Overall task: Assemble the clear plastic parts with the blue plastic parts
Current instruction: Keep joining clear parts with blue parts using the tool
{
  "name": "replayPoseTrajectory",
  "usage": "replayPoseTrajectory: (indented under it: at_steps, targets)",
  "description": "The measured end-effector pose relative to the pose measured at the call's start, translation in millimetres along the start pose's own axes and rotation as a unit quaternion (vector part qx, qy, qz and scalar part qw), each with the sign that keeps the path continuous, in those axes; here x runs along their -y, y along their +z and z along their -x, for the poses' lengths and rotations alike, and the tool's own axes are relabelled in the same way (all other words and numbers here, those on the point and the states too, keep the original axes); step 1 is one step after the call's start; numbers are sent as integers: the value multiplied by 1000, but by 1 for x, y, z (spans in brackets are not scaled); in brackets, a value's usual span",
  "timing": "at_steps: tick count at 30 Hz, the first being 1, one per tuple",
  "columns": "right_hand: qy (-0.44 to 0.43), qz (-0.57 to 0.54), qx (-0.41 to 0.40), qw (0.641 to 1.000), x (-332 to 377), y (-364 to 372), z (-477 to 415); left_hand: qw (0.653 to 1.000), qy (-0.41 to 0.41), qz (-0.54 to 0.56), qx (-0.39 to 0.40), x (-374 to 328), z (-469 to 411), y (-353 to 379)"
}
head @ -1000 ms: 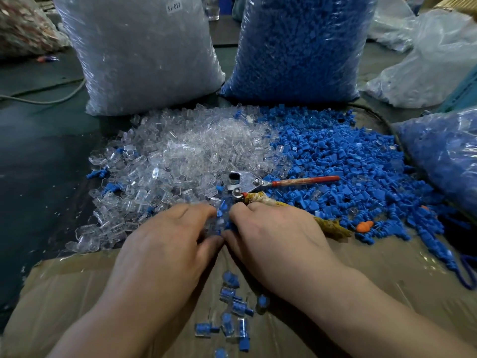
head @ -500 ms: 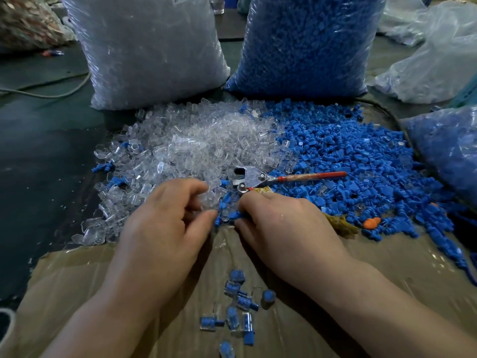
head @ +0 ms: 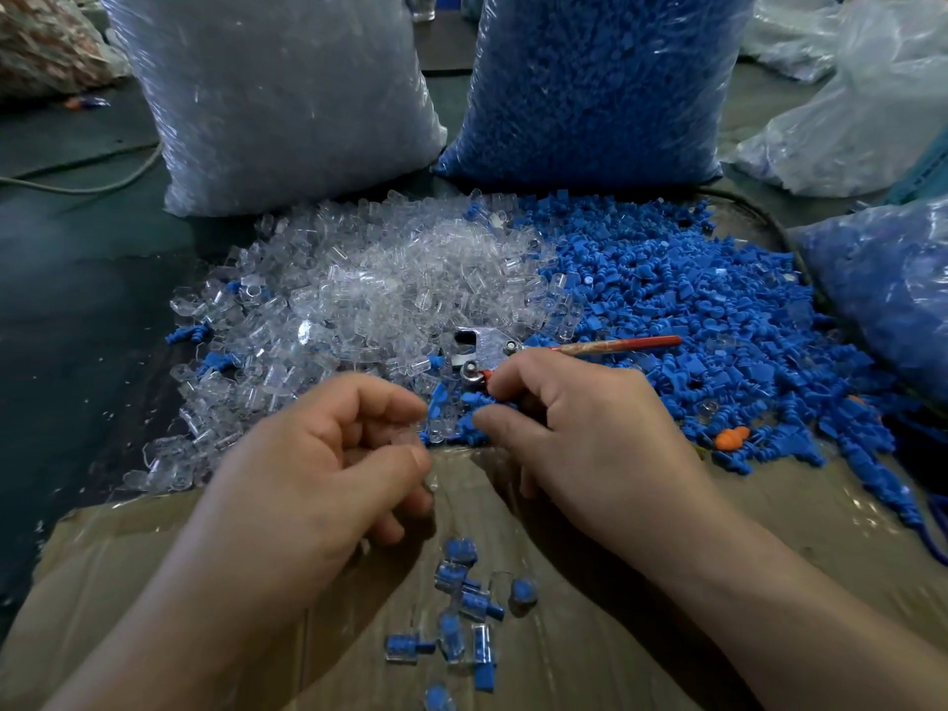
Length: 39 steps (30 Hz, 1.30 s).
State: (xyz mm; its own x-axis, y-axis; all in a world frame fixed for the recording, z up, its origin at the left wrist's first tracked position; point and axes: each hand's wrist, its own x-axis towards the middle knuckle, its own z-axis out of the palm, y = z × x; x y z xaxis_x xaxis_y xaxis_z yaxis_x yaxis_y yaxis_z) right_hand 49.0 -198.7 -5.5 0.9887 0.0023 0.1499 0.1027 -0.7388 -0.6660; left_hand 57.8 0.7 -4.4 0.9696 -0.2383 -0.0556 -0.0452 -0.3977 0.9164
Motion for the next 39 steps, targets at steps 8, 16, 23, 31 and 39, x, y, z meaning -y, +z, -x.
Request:
replayPoseTrajectory:
  at_steps: [8, 16, 23, 31, 39]
  targets:
    - [-8, -11, -10, 1000, 1, -2, 3, 999, 14, 35, -3, 7, 1, 12]
    - [83, -360, 81, 926, 11, -9, 6, 993, 15, 91, -71, 9, -2, 8]
    - [87, -283, 103, 950, 5, -5, 5, 991, 7, 48, -122, 10, -1, 0]
    - [21, -359, 65, 931, 10, -7, 10, 989, -46, 122, -74, 9, -2, 8]
    - [-168, -21, -19, 985, 17, -4, 16, 971, -65, 229, -24, -4, 2, 20]
